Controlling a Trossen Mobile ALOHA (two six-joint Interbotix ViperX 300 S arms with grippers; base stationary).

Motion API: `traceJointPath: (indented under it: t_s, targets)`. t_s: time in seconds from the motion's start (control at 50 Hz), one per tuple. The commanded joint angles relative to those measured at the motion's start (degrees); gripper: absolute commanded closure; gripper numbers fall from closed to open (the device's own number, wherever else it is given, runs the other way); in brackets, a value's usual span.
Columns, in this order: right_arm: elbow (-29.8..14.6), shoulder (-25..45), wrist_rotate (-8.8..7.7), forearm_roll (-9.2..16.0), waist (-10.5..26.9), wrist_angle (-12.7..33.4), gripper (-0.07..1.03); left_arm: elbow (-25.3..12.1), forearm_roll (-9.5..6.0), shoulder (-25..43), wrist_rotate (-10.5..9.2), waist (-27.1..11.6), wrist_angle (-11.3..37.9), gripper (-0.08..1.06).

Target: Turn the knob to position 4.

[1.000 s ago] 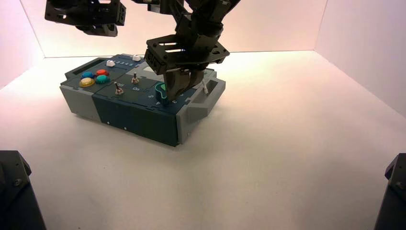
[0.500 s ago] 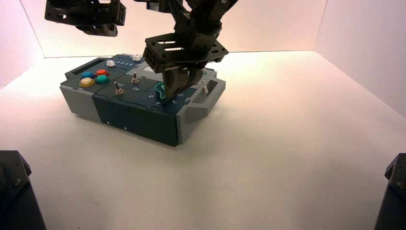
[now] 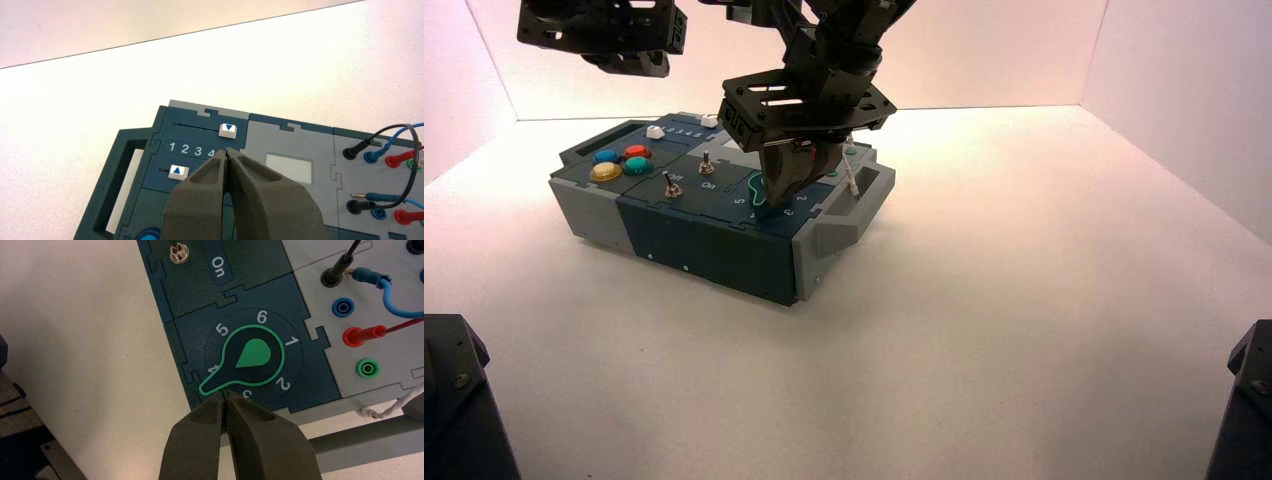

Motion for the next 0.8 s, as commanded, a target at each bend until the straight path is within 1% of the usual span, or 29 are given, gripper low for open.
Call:
traceJointPath:
  t_s: [0.02,0.22,0.56,0.66,0.8]
  targets:
    - [-1.8,-0.7,0.09,0.1,0.0,-0.2,0.98,-0.5,0.0,-1.3,-0.09,0.2,-0.6,1.0]
    - [-2.5,-0.4,0.09,0.2,0.0,0.0,0.98,-0.5,0.0,-1.3,-0.09,0.2,-0.6,1.0]
    - [-2.3,-0.4,0.09,0.2,0.0,0.3,0.98,-0.5,0.0,-1.4,0.0,0.1,-0.6,1.0]
    - [-2.1,-1.7,0.18,0.2,0.0,1.2,0.98,-0.4,0.0,-1.4,-0.09,0.1,-0.6,1.01]
    - [-1.6,-3.4,0.09,0.2,0.0,1.3,0.98,-0.4,0.0,-1.3,0.0,0.1,-0.6,1.01]
